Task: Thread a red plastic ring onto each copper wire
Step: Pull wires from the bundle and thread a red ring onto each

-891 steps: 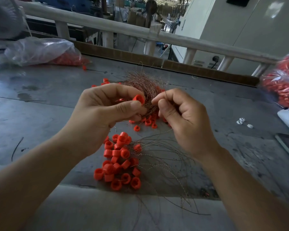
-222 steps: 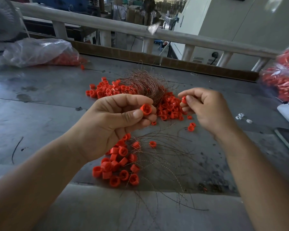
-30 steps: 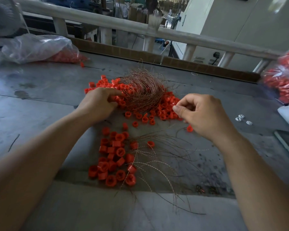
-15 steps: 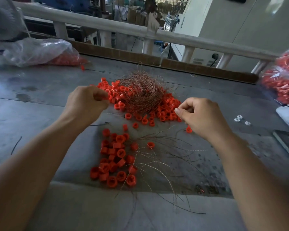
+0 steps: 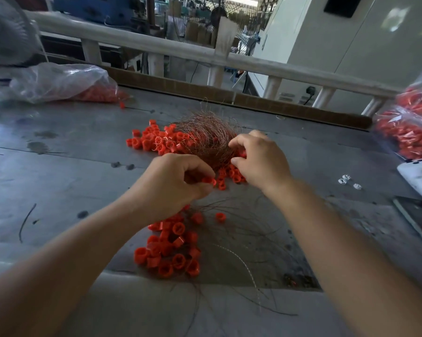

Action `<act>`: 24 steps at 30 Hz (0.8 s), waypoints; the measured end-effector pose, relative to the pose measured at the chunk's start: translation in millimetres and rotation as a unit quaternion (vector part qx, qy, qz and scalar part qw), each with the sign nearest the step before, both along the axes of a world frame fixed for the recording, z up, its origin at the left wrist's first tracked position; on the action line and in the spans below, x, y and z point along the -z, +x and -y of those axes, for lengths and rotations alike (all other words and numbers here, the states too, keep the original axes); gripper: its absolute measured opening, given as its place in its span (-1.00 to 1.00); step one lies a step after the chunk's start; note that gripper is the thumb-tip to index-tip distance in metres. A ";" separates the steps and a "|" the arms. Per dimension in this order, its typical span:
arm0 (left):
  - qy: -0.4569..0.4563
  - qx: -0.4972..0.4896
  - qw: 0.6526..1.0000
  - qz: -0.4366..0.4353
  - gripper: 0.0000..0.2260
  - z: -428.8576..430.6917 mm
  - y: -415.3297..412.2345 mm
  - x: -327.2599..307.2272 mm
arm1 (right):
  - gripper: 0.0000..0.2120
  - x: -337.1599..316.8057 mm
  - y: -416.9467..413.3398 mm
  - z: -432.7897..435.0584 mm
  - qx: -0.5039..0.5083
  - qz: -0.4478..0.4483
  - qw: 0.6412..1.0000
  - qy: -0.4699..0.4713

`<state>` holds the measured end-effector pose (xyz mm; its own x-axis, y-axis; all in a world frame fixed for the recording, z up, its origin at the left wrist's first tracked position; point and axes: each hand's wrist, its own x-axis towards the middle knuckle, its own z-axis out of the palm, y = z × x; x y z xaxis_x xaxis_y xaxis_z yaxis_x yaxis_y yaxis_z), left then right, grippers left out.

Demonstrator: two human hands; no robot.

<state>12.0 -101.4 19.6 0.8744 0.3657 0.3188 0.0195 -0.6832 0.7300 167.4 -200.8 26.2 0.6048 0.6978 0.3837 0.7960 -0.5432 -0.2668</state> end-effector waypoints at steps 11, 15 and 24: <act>-0.028 0.007 1.000 0.003 -0.78 -3.1 0.6 -0.7 | -0.93 3.8 6.0 1.0 -0.063 0.083 0.993 0.061; -0.031 0.012 0.999 -0.002 -0.80 -3.5 1.0 -0.1 | -0.89 2.4 0.3 7.4 -0.076 0.051 0.991 0.096; -0.034 0.017 0.999 0.001 -0.78 -3.0 0.9 0.4 | -0.87 -6.1 -9.3 21.0 -0.110 -0.006 0.975 0.191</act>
